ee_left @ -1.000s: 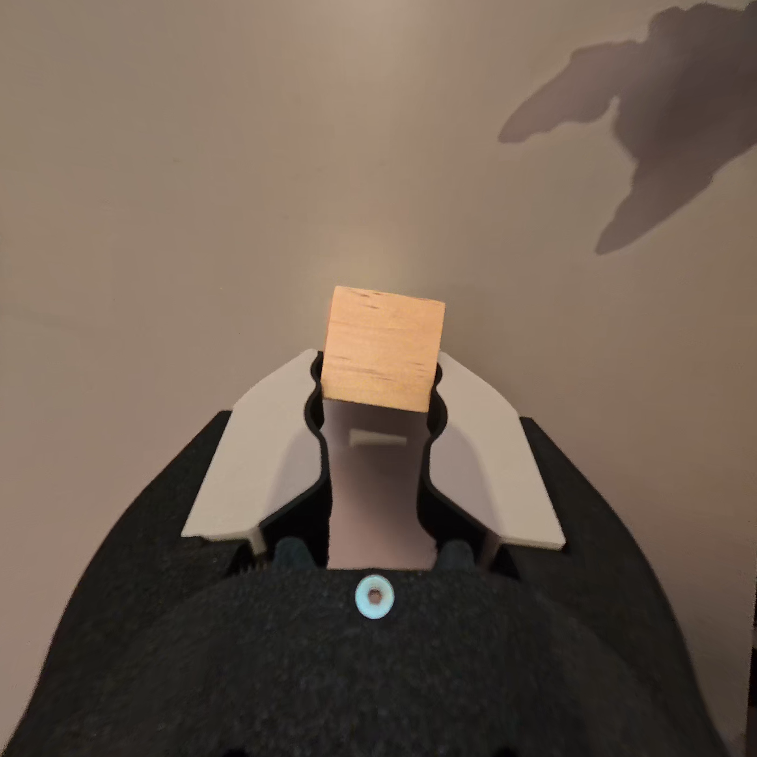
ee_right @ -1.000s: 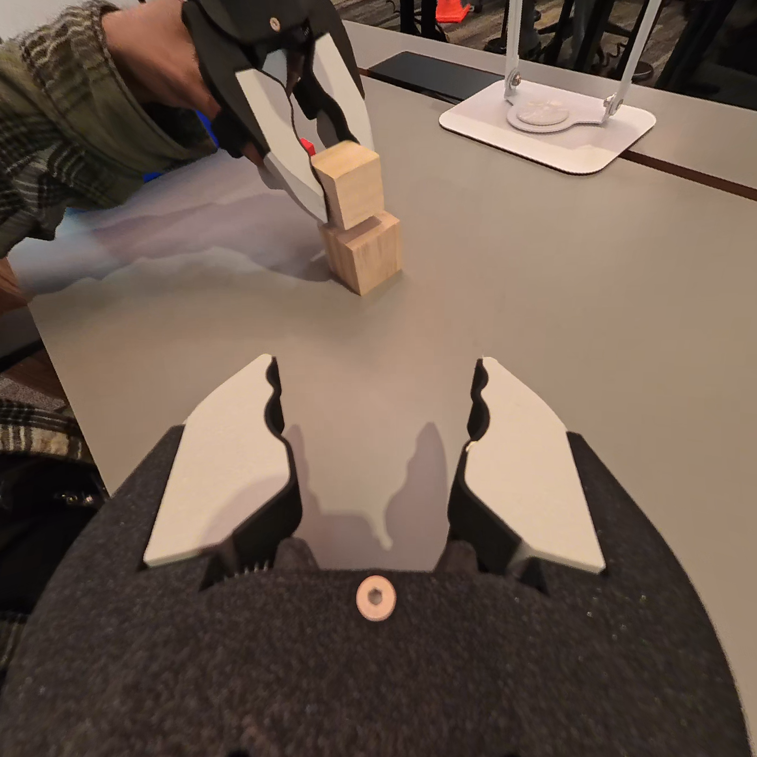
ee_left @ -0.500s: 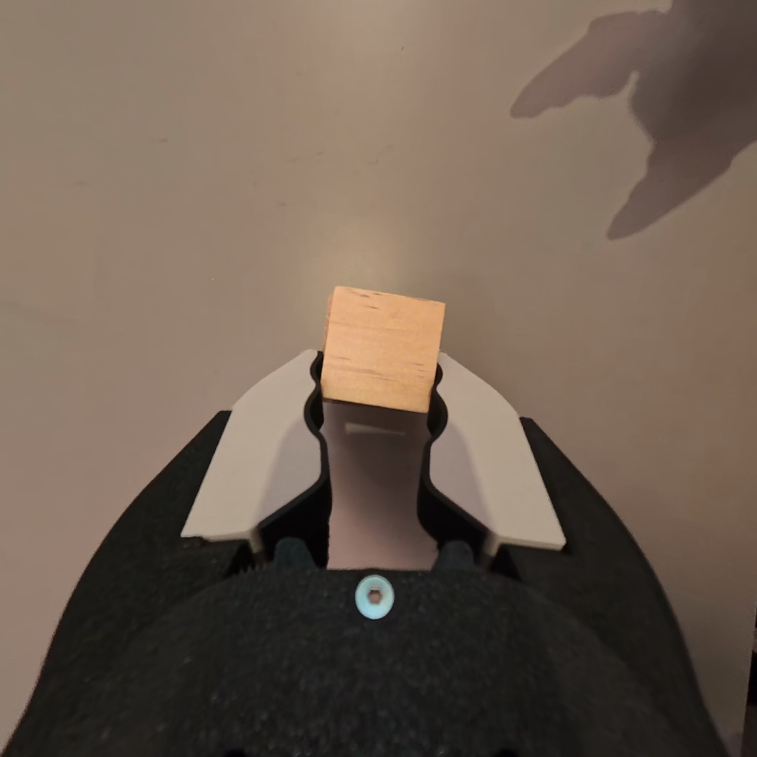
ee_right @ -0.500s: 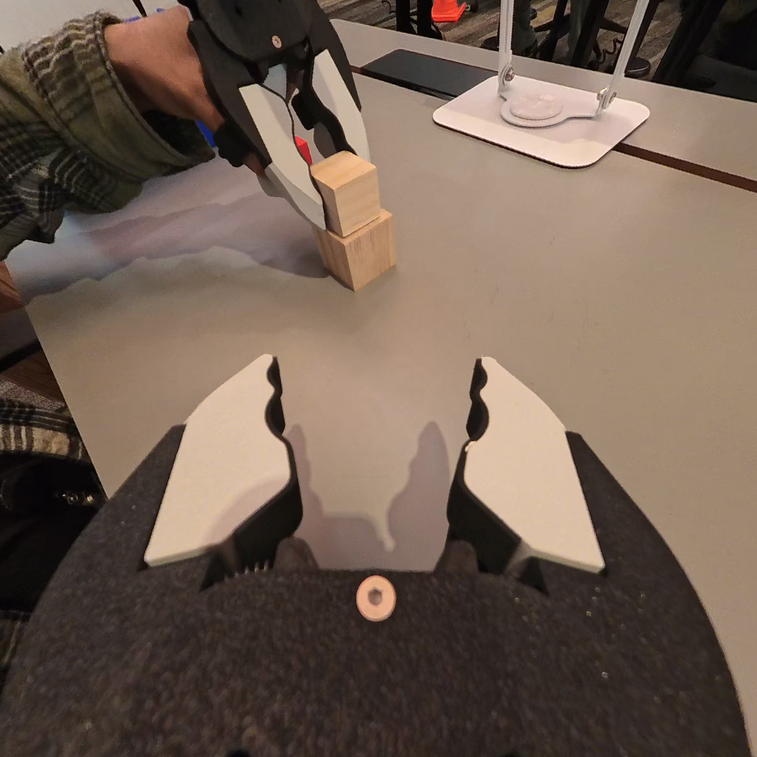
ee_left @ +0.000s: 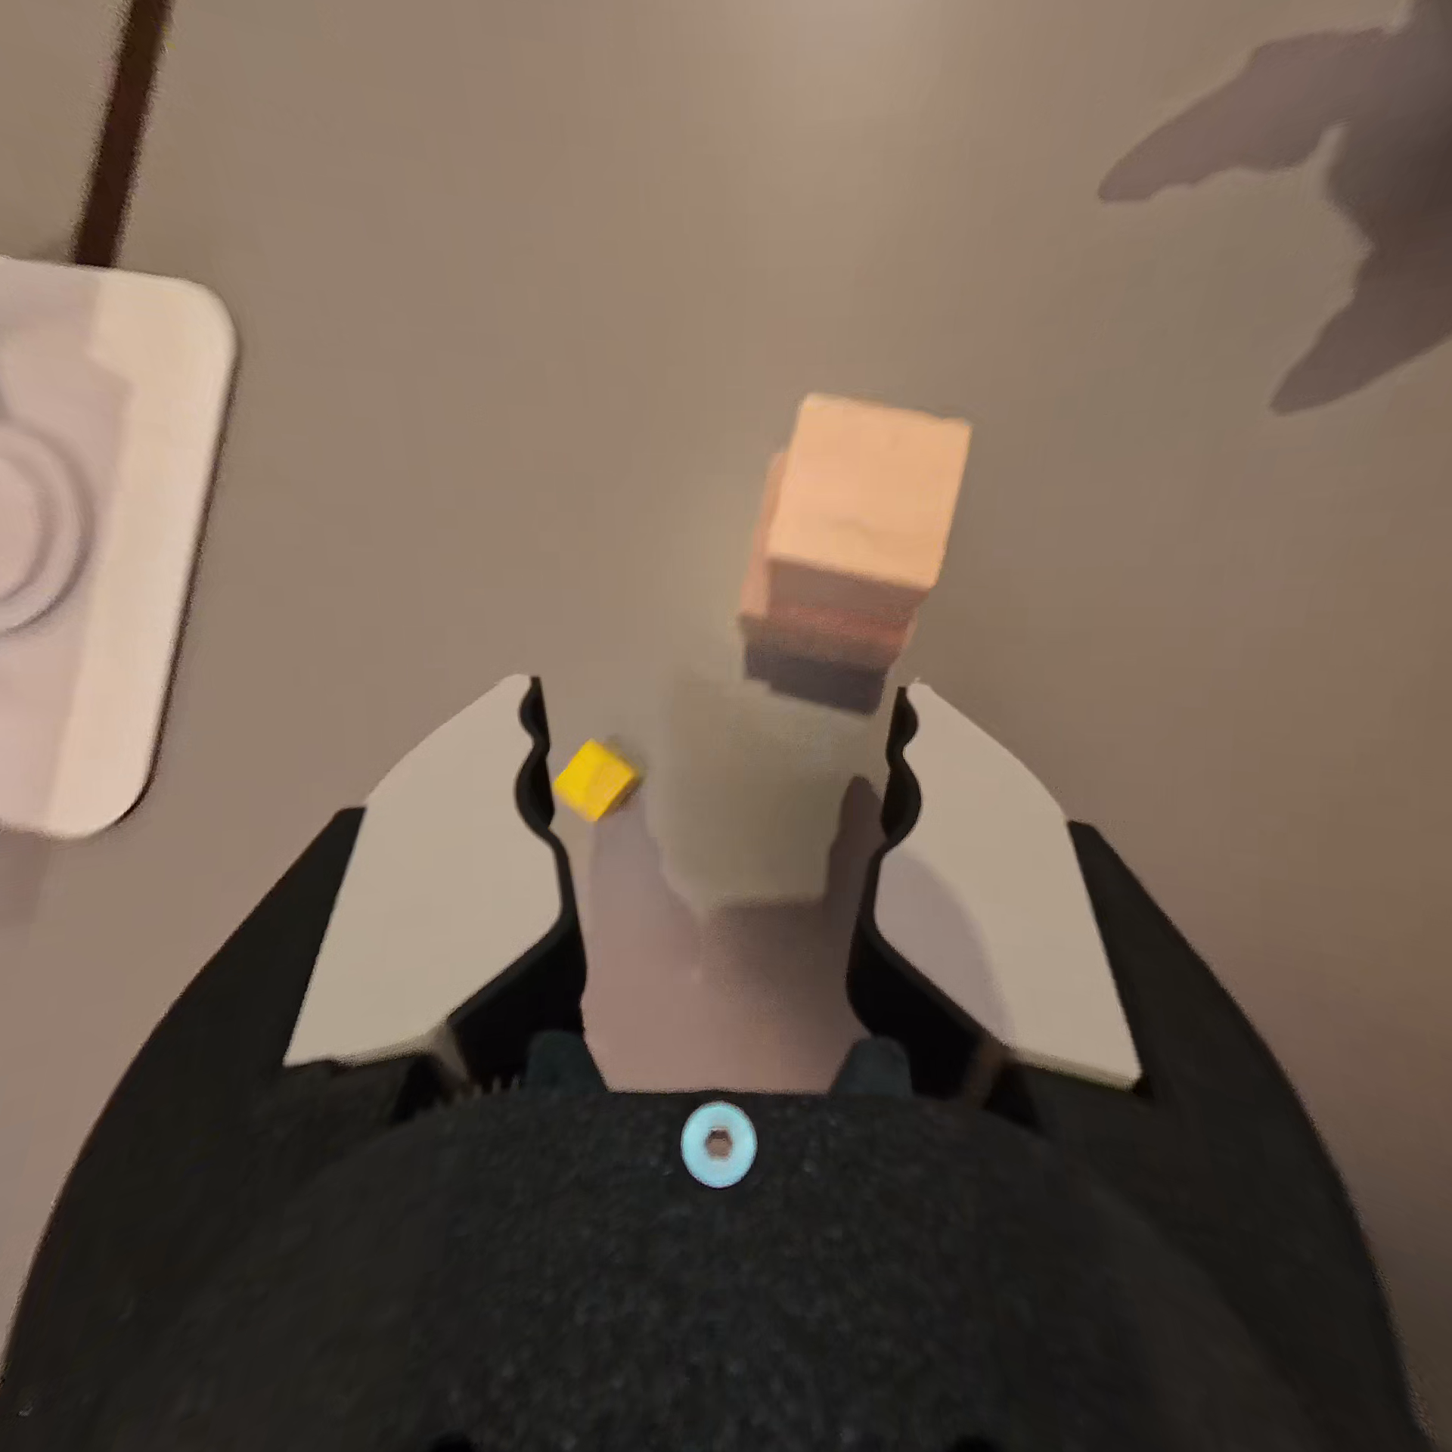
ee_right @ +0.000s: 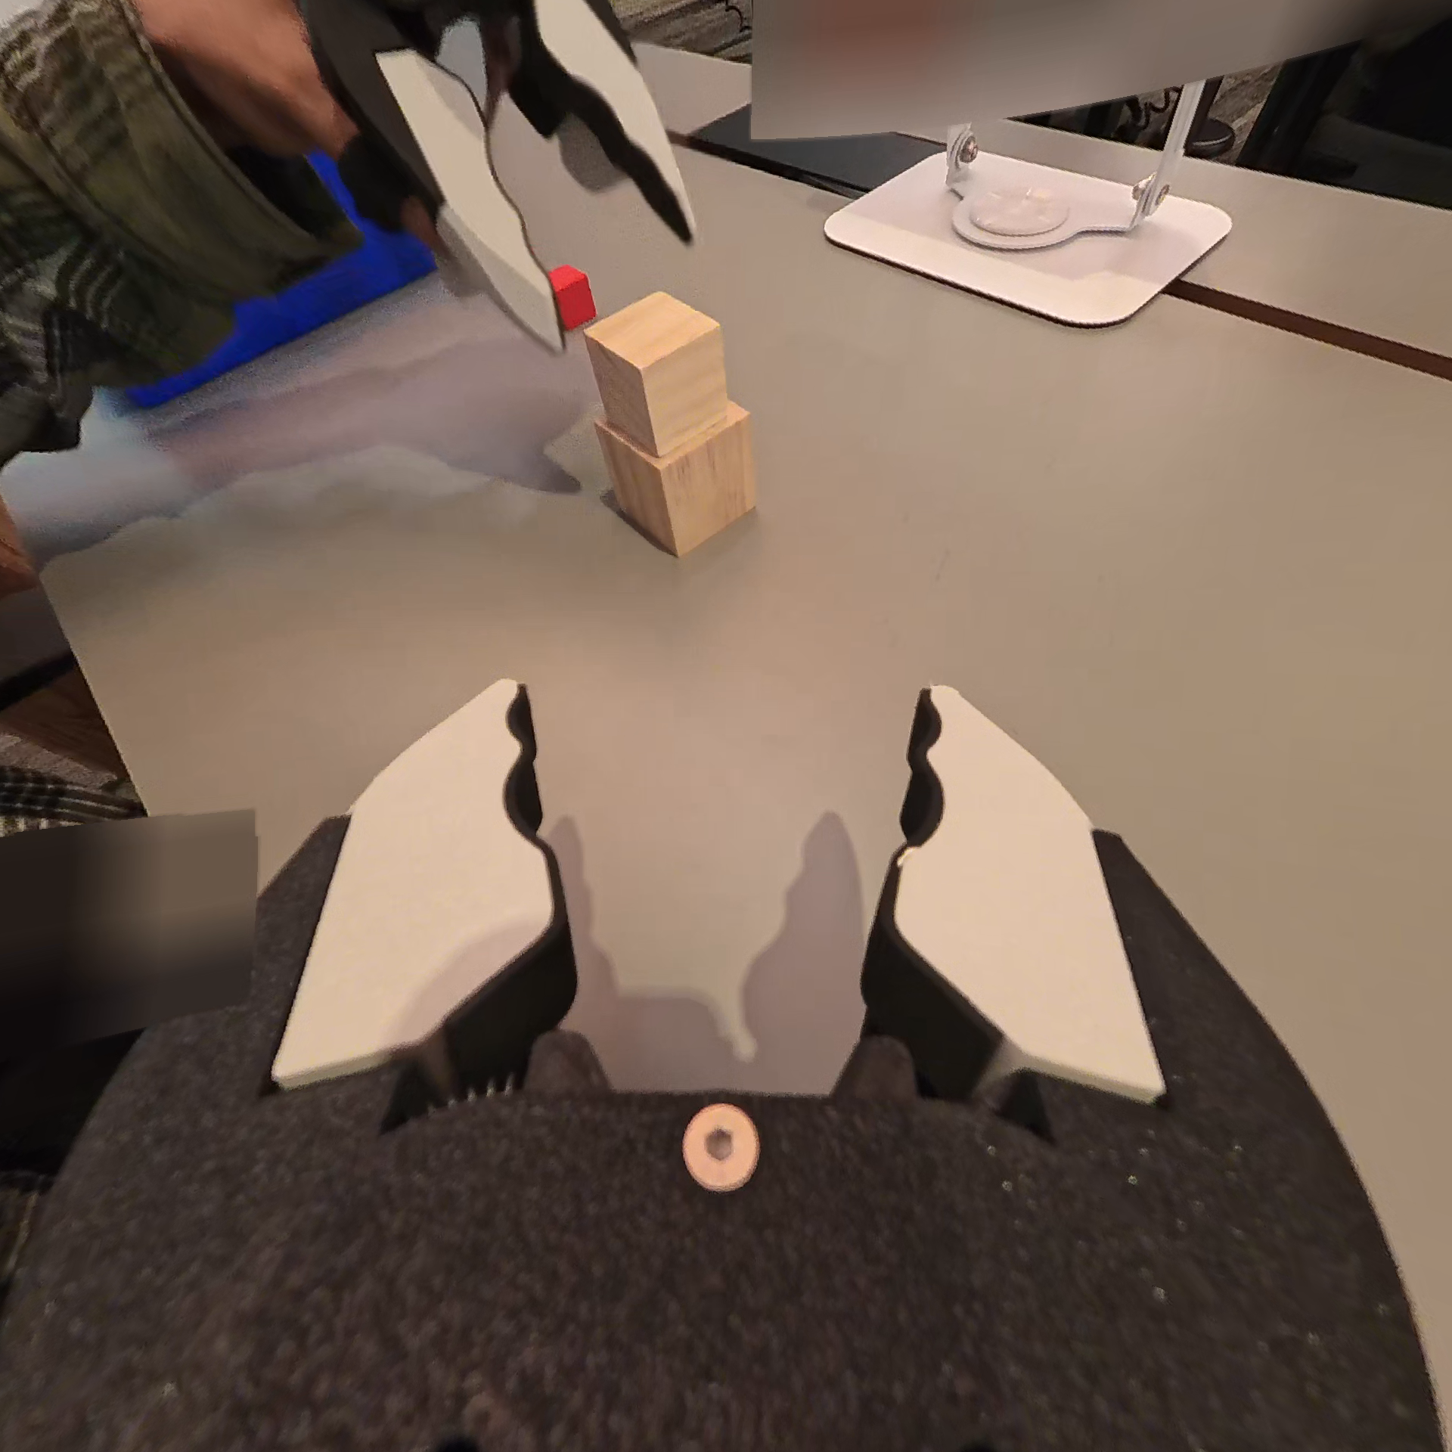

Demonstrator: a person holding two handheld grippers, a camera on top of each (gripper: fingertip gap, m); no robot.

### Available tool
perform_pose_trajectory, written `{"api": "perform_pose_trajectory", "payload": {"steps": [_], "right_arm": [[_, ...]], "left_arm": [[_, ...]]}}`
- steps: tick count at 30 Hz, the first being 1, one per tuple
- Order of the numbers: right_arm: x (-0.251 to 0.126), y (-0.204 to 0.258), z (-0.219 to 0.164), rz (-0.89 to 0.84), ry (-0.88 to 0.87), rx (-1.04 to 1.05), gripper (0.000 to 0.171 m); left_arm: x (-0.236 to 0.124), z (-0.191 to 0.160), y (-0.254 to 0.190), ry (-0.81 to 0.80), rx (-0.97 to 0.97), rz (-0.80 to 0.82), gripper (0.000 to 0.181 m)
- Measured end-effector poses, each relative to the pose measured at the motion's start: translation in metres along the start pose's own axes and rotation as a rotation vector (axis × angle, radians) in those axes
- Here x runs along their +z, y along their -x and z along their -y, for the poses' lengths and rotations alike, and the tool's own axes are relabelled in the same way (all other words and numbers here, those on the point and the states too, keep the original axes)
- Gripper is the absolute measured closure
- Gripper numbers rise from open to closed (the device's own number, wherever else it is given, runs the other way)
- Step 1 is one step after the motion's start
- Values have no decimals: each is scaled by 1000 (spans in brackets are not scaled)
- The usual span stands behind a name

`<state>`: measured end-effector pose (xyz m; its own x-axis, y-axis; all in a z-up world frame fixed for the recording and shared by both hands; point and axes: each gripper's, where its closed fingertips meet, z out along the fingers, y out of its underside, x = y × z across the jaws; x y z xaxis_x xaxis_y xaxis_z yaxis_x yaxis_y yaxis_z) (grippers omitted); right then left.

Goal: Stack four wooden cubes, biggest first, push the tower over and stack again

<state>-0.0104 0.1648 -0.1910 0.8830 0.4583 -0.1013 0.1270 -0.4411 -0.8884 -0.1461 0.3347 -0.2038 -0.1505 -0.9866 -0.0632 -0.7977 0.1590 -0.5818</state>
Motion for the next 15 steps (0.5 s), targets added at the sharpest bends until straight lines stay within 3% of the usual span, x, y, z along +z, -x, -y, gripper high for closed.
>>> {"api": "perform_pose_trajectory", "payload": {"steps": [6, 15], "right_arm": [[0, 1, -1, 3, -4, 5, 81], [4, 1, 0, 11, 4, -2, 81]], "left_arm": [[-41, -55, 50, -15, -133, 77, 106], [-48, -123, 60, 171, -140, 66, 116]]}}
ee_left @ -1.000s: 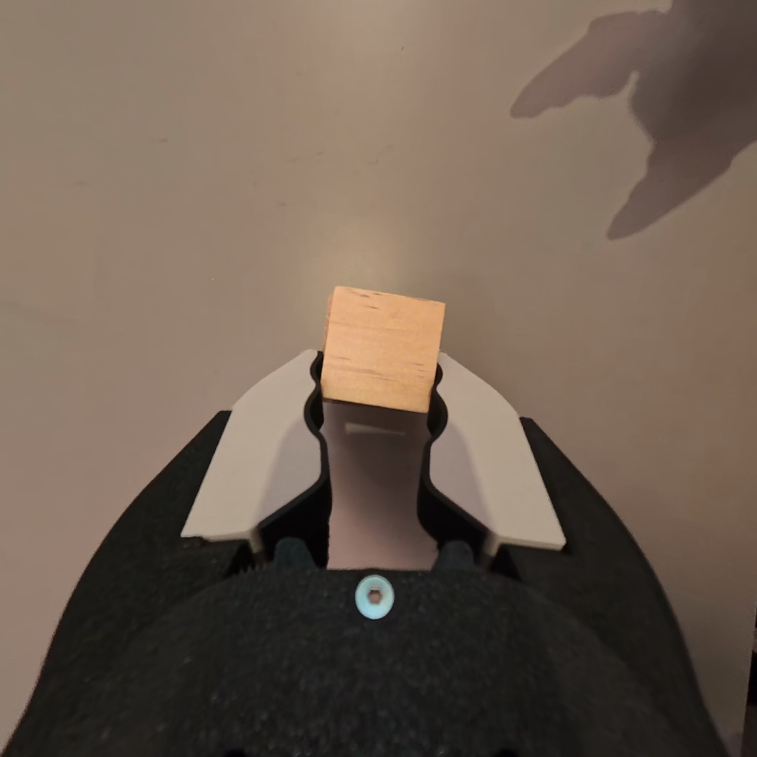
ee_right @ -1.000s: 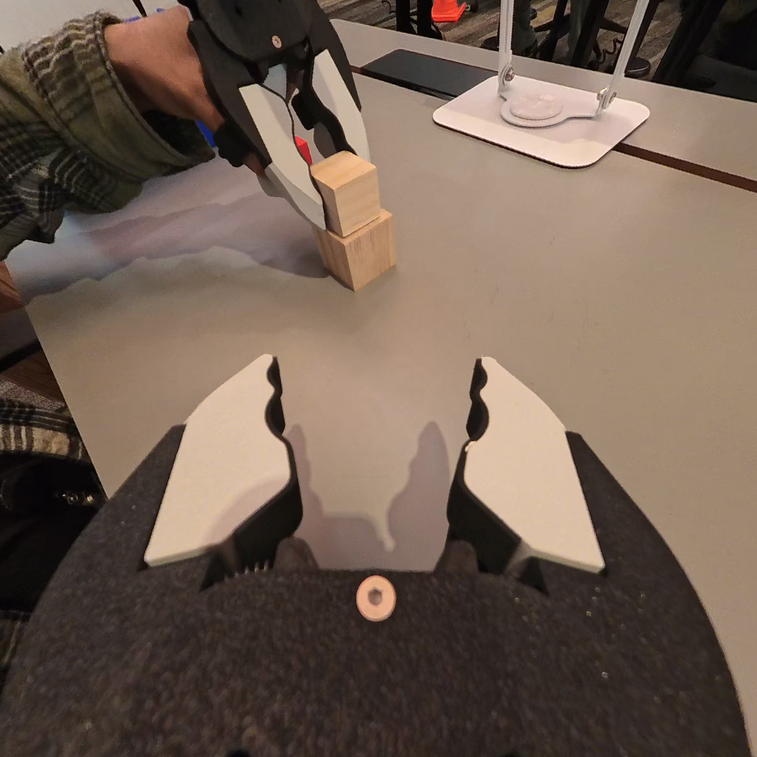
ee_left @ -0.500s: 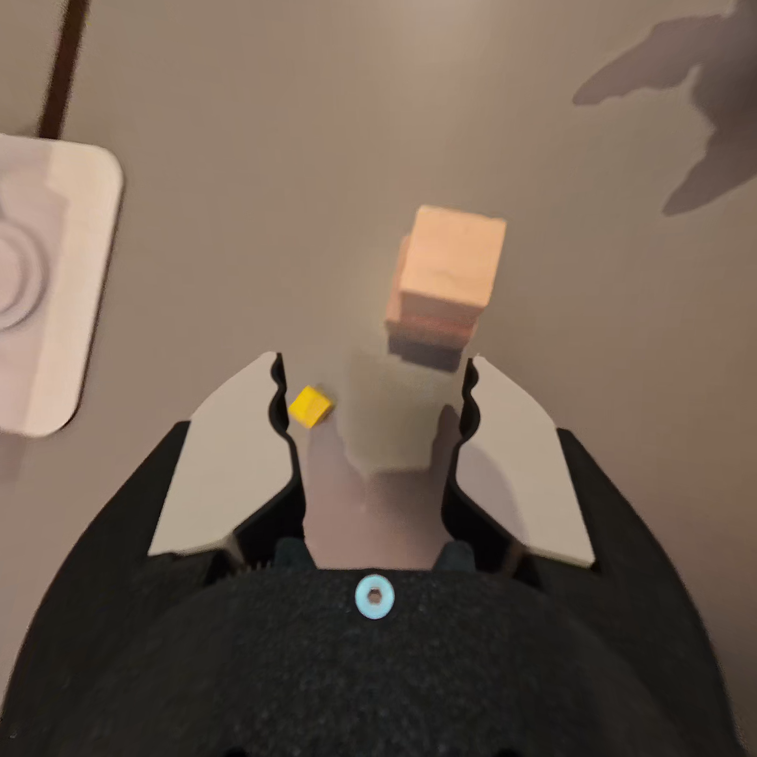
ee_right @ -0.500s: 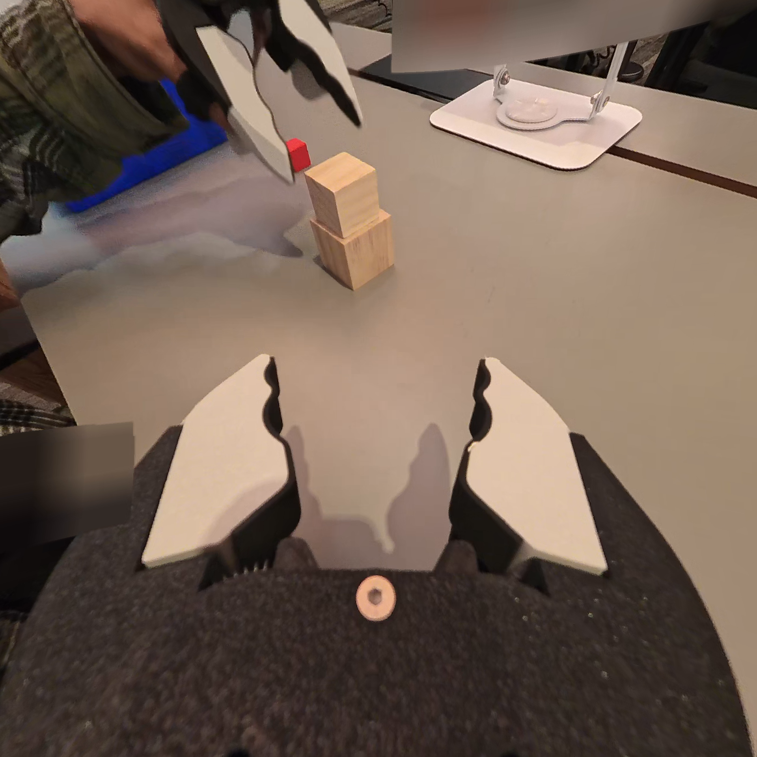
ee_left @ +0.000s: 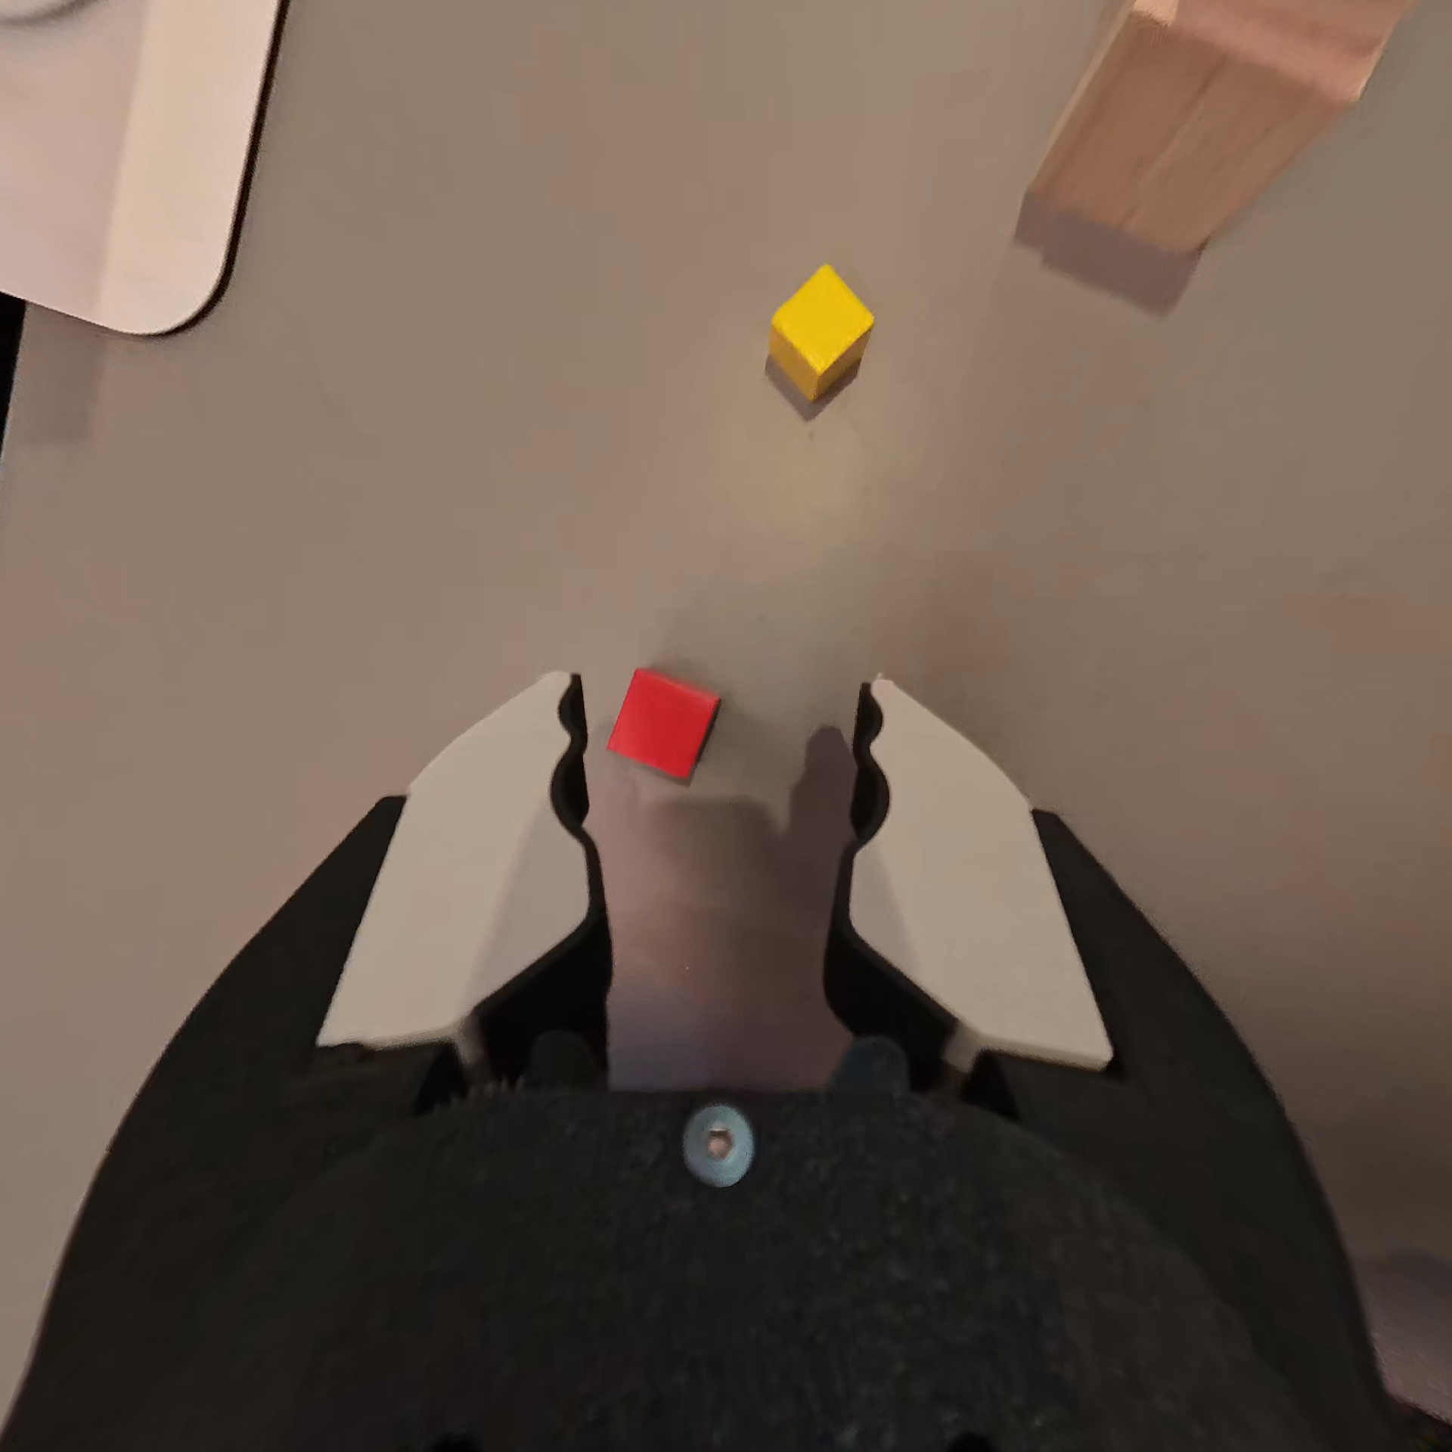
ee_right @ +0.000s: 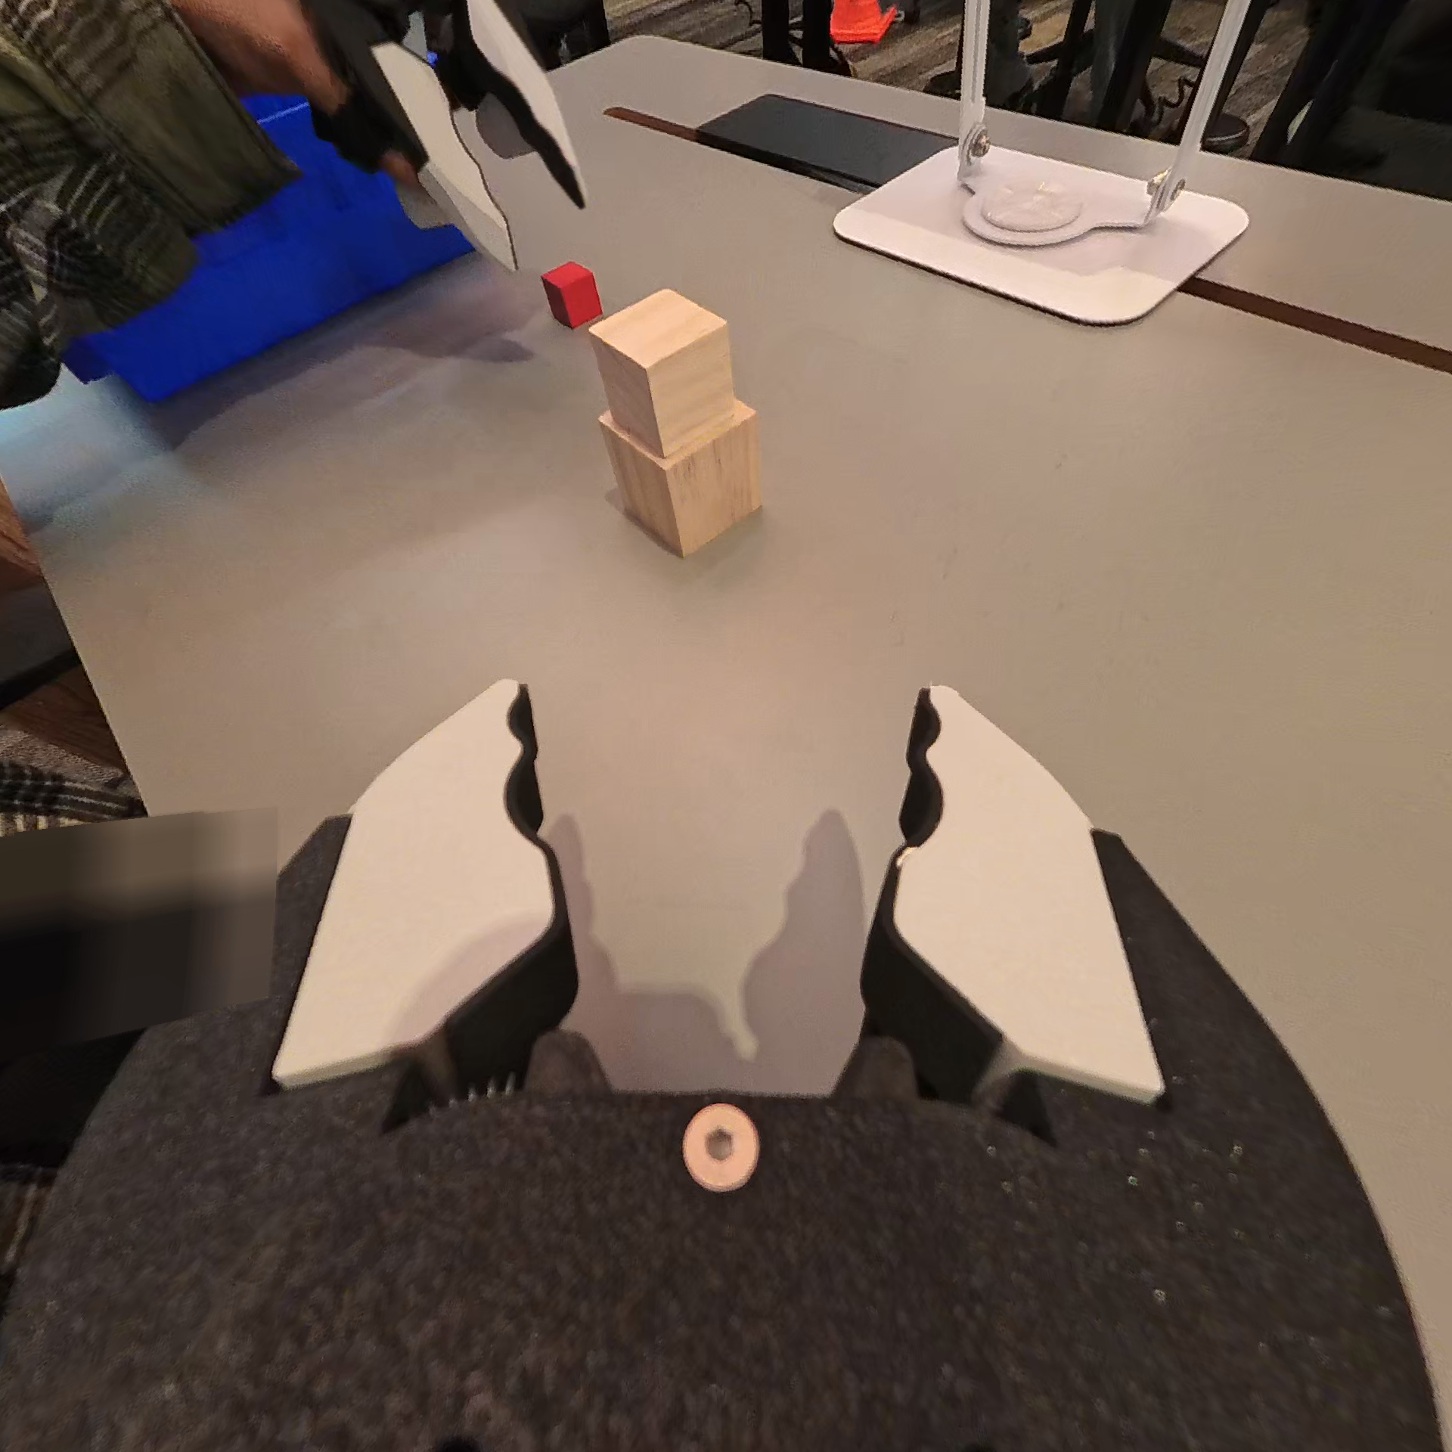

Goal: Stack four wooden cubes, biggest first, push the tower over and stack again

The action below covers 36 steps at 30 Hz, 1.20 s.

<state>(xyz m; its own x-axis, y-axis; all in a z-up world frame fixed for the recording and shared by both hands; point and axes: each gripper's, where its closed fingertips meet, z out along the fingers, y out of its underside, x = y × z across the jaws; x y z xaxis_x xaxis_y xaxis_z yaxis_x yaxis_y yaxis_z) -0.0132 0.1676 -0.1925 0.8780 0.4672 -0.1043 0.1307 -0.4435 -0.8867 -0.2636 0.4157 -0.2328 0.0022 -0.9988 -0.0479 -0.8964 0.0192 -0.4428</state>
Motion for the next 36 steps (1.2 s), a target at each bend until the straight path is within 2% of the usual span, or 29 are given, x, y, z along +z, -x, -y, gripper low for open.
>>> {"api": "perform_pose_trajectory", "payload": {"steps": [5, 19, 27, 29, 33, 36], "right_arm": [[6, 3, 1, 16, 7, -10, 81], [2, 2, 1, 11, 6, -15, 81], [-4, -2, 0, -5, -4, -10, 81], [-6, -3, 1, -10, -10, -10, 81], [-8, -6, 1, -17, -15, -1, 82], [-9, -5, 2, -18, -17, -5, 82]], "left_arm": [[1, -2, 0, 31, 11, -16, 121], [22, -23, 13, 289, 168, -25, 129], [28, -36, 19, 408, 247, -30, 142], [32, -35, 16, 397, 261, -43, 153], [34, -32, 12, 396, 240, -61, 154], [31, -20, 9, 335, 175, -69, 154]]}}
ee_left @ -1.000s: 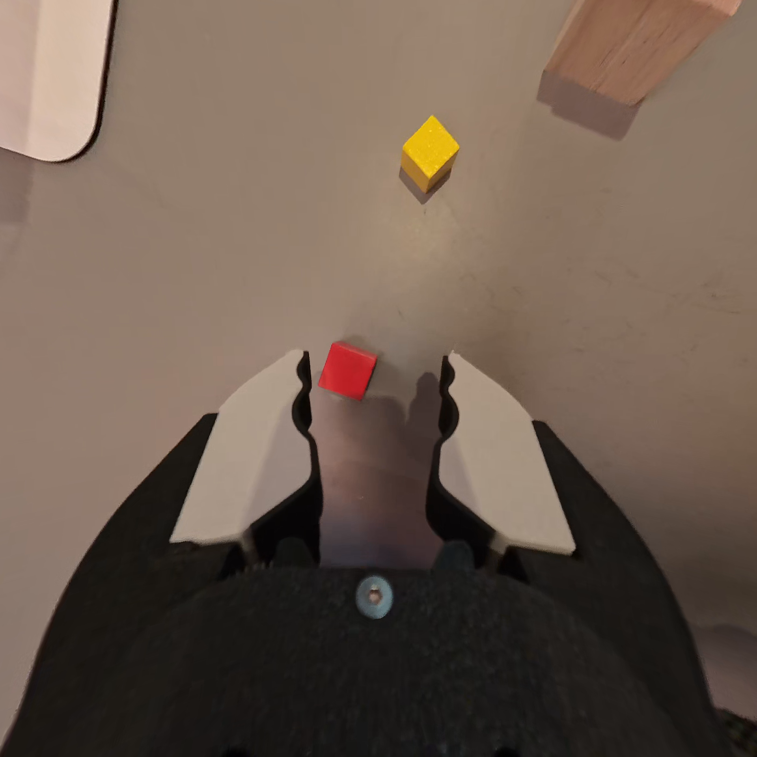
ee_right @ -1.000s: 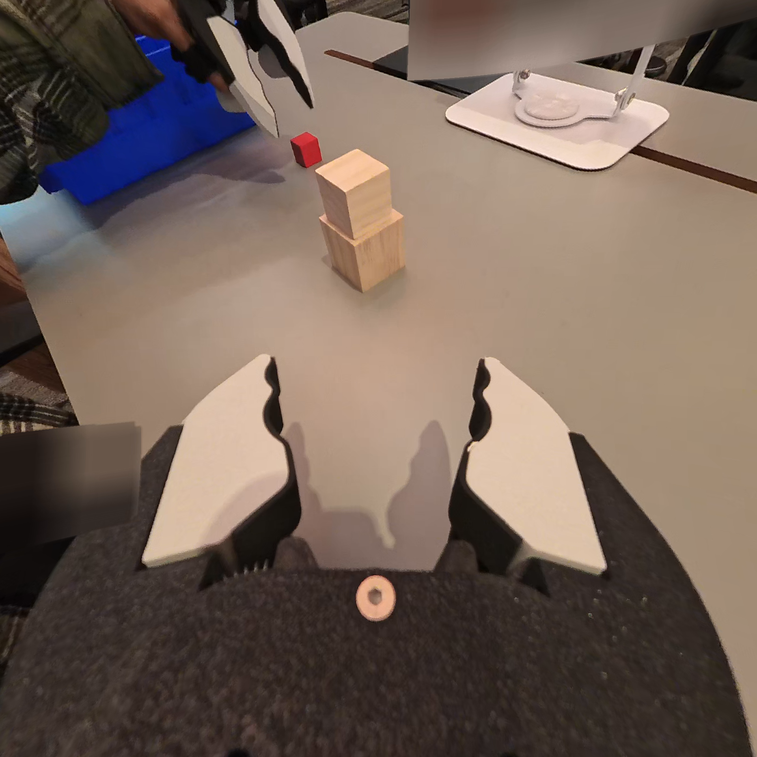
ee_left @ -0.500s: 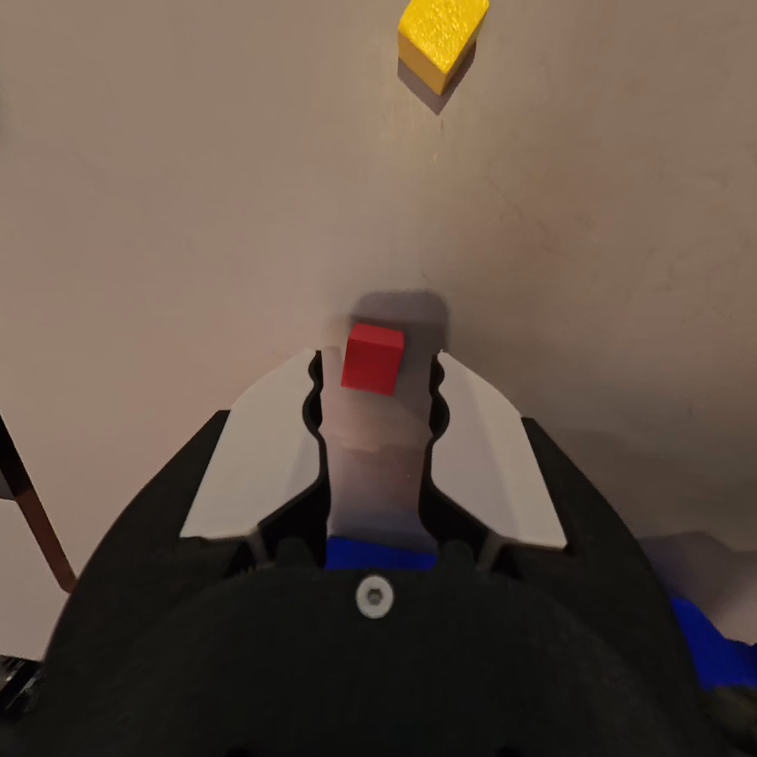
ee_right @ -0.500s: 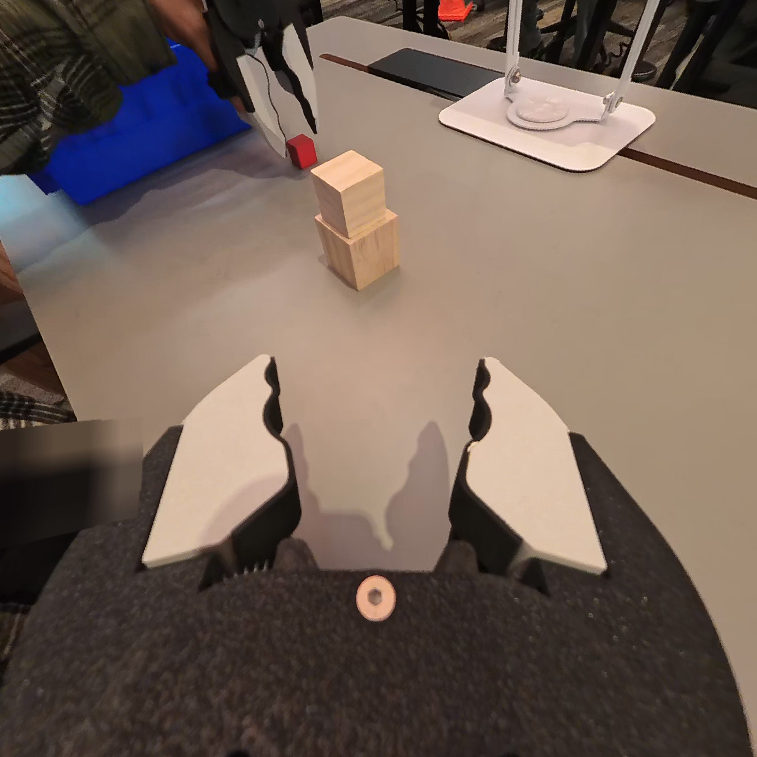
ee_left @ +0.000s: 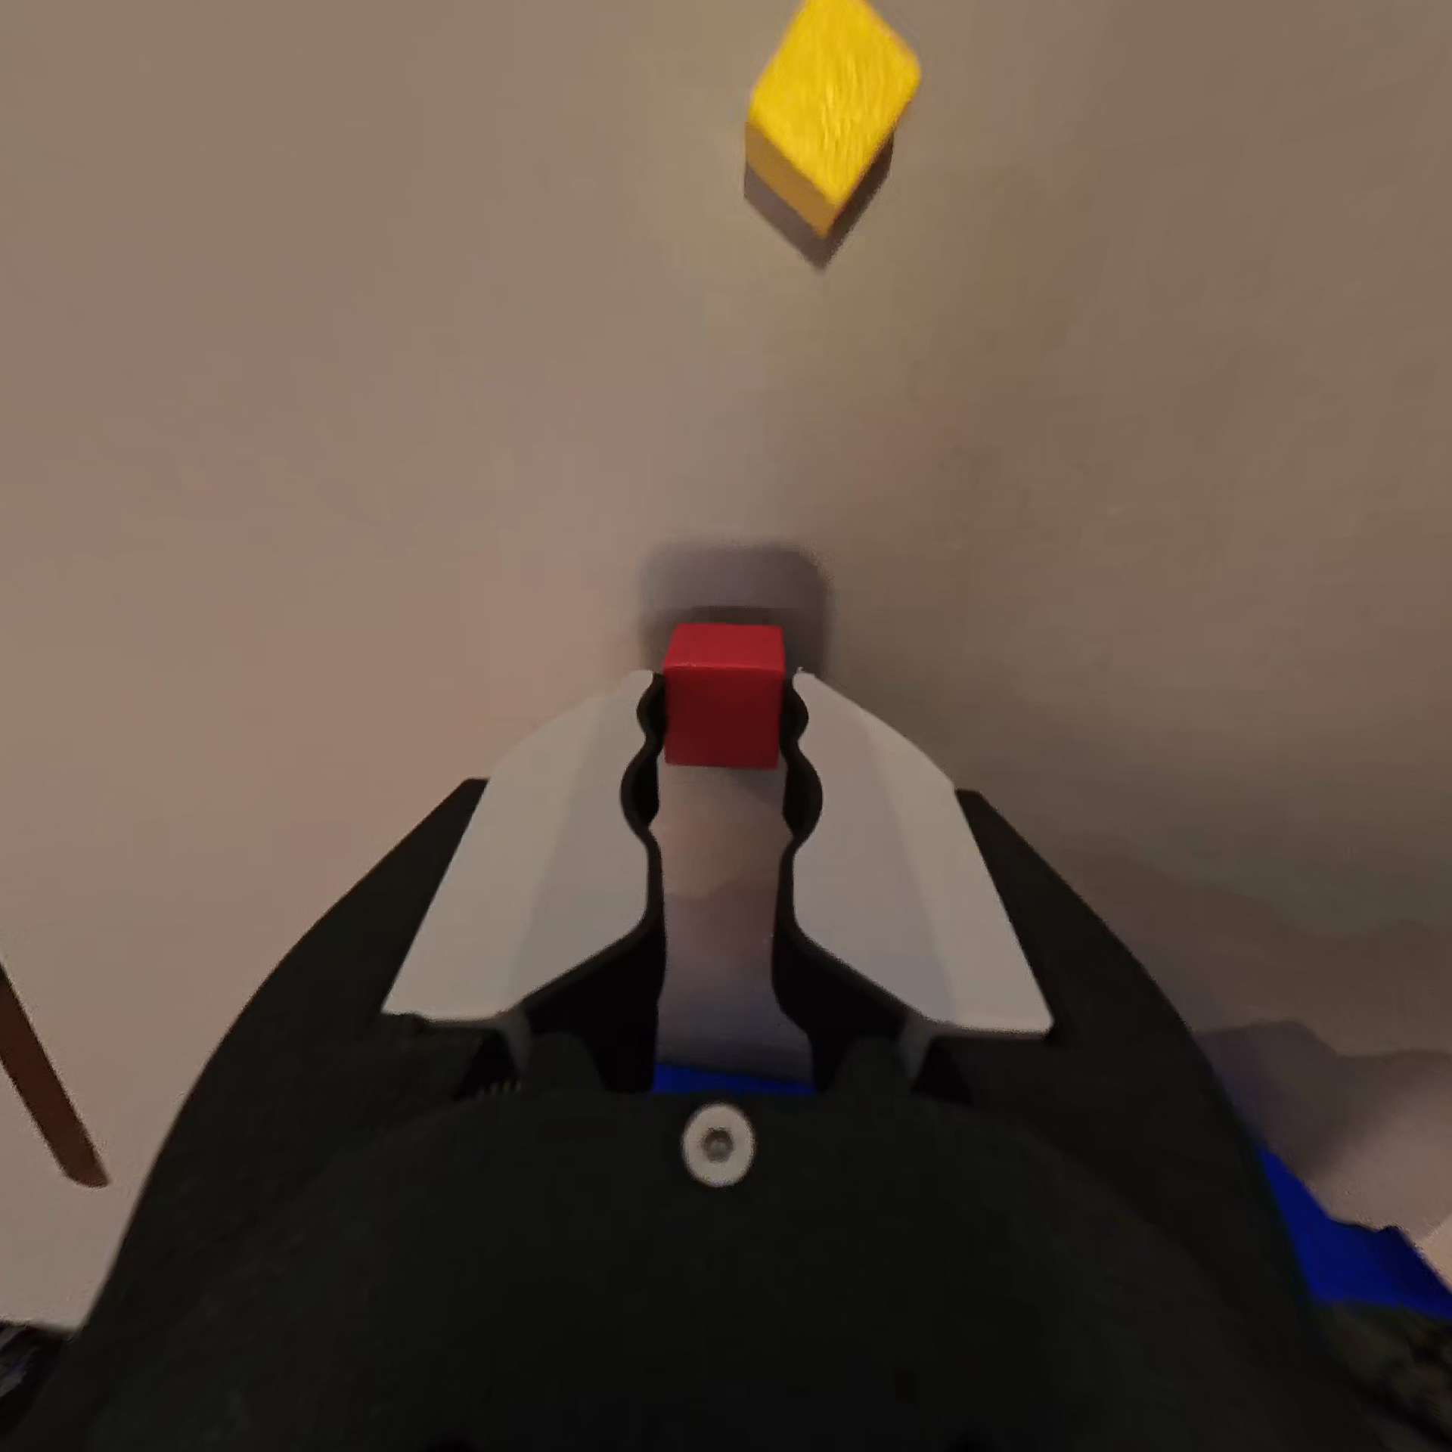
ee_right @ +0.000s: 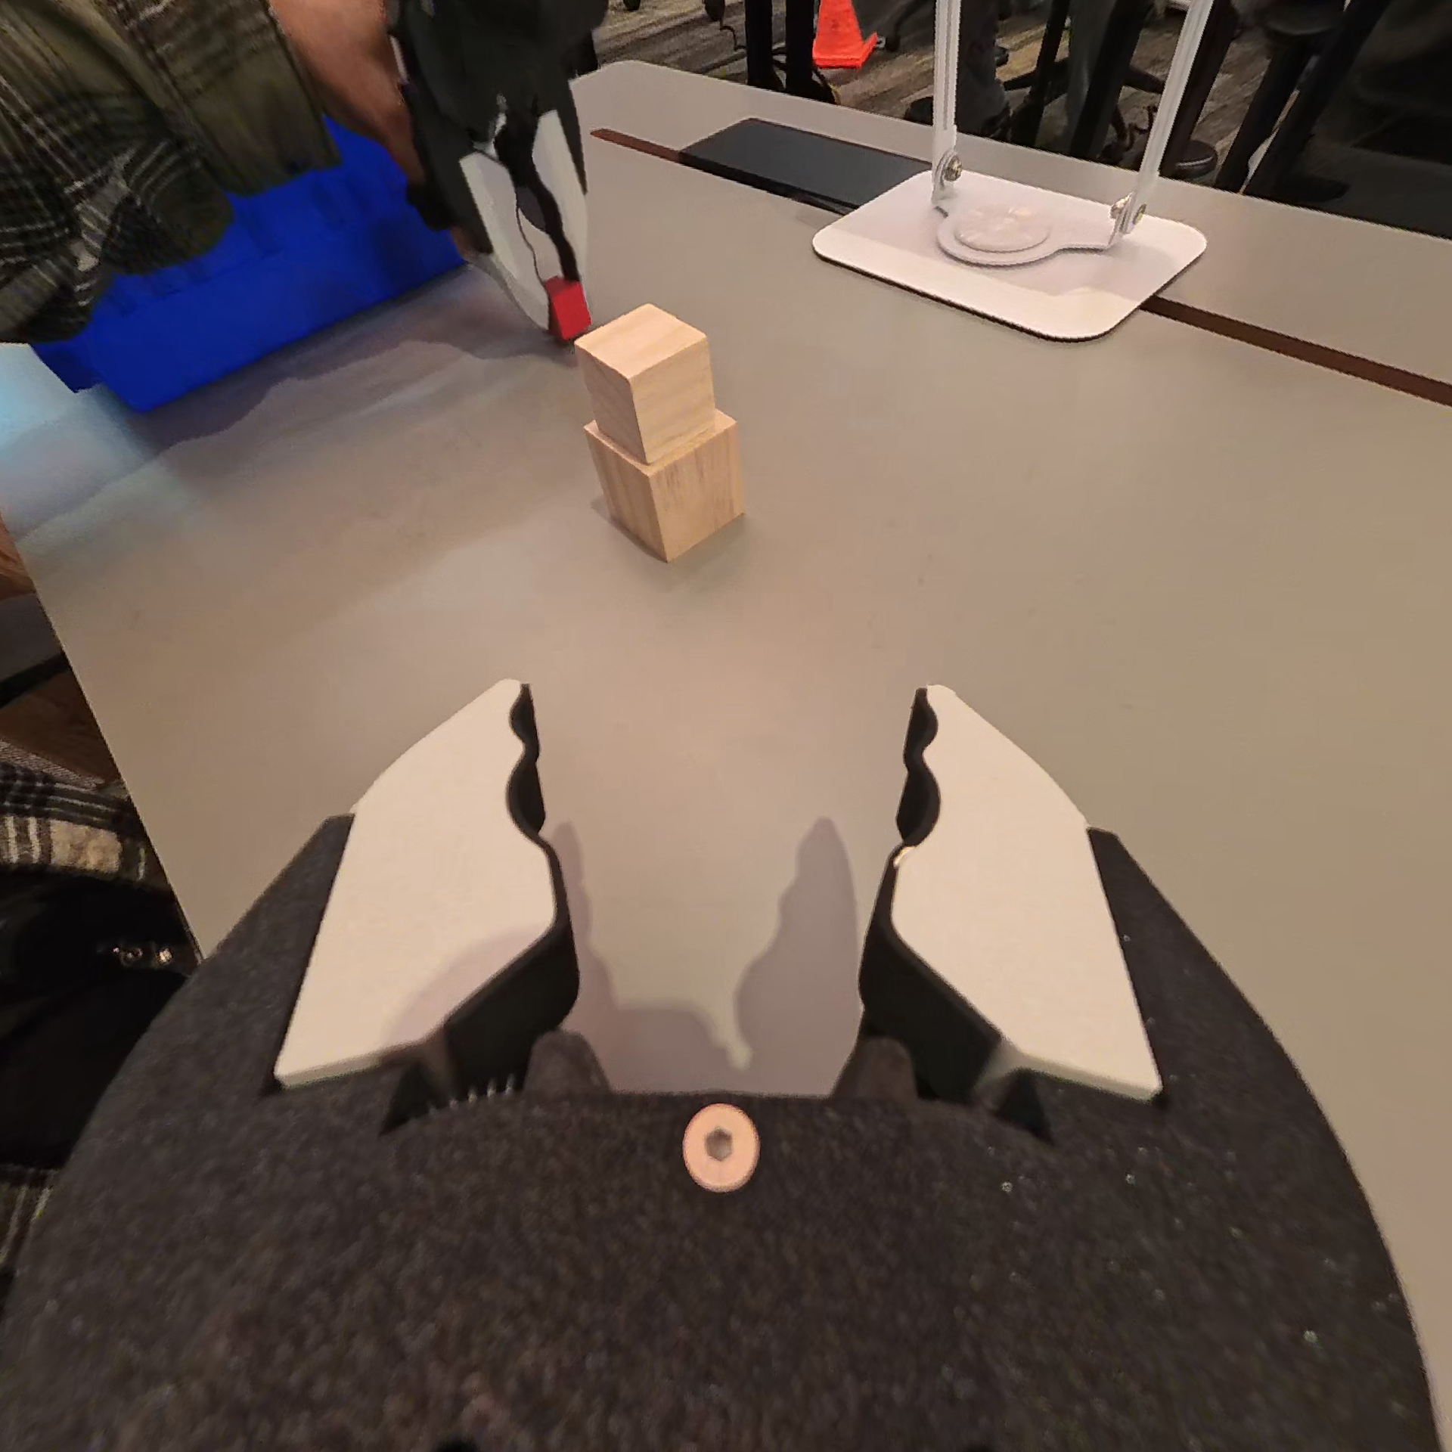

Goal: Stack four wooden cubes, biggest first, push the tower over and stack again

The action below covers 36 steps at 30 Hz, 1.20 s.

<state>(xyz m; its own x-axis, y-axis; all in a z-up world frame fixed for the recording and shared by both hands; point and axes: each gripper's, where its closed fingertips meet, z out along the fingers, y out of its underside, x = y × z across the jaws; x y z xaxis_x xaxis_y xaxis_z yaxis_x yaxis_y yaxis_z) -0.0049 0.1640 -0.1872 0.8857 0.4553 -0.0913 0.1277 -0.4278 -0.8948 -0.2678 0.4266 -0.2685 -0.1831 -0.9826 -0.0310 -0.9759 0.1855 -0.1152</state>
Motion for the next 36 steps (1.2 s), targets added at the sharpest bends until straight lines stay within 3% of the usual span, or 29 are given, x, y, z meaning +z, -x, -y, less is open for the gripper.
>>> {"api": "perform_pose_trajectory", "payload": {"steps": [10, 16, 36], "right_arm": [[-2, 4, -2, -3, 9, -6, 84], [0, 9, -6, 5, 22, -6, 85], [-10, 3, -12, -14, 23, 9, 85]], "left_arm": [[-94, 114, -46, -349, -37, 2, 154], [-98, 165, -87, -350, -13, -36, 154], [-63, 185, -96, -151, 101, -35, 154]]}}
